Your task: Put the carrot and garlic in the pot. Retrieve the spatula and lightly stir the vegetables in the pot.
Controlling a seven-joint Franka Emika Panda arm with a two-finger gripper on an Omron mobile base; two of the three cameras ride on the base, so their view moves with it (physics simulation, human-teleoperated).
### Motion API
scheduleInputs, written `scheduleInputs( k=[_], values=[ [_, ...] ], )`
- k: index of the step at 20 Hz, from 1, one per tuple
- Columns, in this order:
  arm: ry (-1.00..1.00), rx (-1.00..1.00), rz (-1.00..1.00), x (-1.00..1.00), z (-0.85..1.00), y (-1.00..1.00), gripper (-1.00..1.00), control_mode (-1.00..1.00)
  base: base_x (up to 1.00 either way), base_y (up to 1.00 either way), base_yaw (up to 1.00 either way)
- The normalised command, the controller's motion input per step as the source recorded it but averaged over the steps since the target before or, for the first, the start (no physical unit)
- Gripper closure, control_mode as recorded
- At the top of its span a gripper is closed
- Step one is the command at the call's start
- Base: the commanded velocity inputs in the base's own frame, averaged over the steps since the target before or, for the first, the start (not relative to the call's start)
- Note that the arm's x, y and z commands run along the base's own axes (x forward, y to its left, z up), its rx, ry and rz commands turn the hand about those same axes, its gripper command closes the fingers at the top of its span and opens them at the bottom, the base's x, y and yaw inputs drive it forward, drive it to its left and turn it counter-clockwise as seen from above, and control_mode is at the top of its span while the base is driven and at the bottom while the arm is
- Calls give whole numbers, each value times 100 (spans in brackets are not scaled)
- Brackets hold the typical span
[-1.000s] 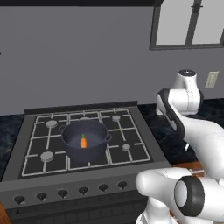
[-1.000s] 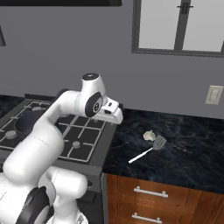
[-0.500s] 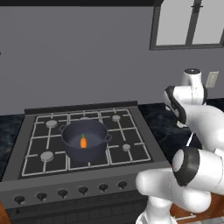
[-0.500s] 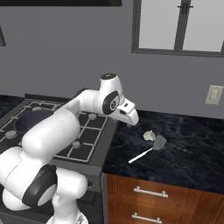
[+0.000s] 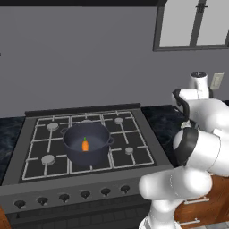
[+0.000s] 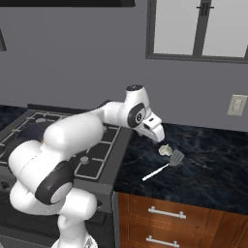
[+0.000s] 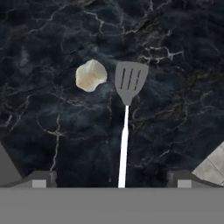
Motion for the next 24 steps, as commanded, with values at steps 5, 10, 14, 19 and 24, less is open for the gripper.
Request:
scheduleInputs(
  k=[5, 10, 14, 19, 24],
  values=[
    [0, 0, -17, 27, -24, -25, -100, -100, 0, 0, 0],
    [-1, 0, -17, 35, -19, -7, -100, -100, 0, 0, 0],
    [0, 0, -20, 38, -15, -3, -100, -100, 0, 0, 0],
    [0, 0, -8, 31, -13, -16, -100, -100, 0, 0, 0],
    [0, 0, -4, 27, -16, -19, -100, -100, 0, 0, 0]
  ],
)
